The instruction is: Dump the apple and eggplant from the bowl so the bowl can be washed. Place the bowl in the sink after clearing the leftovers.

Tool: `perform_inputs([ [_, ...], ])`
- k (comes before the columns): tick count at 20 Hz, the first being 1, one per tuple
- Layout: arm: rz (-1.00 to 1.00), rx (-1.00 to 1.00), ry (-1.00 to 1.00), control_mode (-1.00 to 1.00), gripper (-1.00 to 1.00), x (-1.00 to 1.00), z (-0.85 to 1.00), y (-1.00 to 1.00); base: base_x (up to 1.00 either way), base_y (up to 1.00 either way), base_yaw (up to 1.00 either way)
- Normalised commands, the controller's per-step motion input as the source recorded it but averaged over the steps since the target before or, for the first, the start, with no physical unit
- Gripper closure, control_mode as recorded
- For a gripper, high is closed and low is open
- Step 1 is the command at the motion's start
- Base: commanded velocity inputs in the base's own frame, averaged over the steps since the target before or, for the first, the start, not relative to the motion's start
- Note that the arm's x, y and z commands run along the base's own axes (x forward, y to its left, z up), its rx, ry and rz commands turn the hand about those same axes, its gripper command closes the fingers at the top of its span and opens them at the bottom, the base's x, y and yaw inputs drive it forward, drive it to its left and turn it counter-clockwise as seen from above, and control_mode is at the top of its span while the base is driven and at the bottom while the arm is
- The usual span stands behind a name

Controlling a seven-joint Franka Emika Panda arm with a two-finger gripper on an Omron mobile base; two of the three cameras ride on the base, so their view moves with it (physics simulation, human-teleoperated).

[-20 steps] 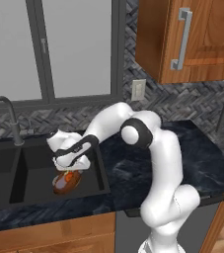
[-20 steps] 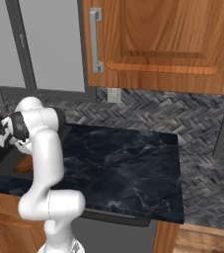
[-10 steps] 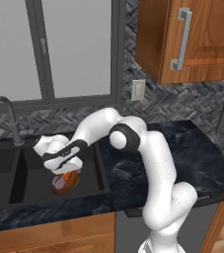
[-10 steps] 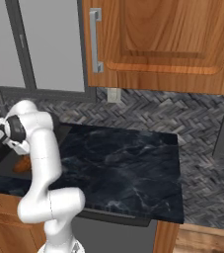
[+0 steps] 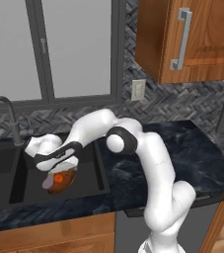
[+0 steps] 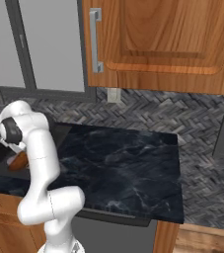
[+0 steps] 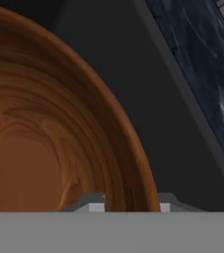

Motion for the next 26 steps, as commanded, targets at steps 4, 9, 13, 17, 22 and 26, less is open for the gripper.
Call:
perform_inputs([
  [4, -0.02, -0.03, 0.00, -1.00, 1.00, 0.01, 0.00, 0.00, 0.00, 0.00, 0.00],
  [9, 0.00, -0.29, 0.00, -1.00, 1.00, -0.14, 0.00, 0.00, 0.00, 0.00, 0.00],
  [13, 0.00, -0.35, 0.02, -1.00, 1.00, -0.09, 0.00, 0.00, 0.00, 0.00, 0.00],
  [17, 0.00, -0.23, 0.00, -1.00, 1.00, 0.00, 0.04, 0.00, 0.00, 0.00, 0.00],
  [22, 0.00, -0.03, -0.01, -1.00, 1.00, 0.01, 0.07, 0.02, 0.00, 0.00, 0.00],
  [26, 0.00, -0.25, -0.01, -1.00, 1.00, -0.14, 0.66, 0.00, 0.00, 0.00, 0.00],
])
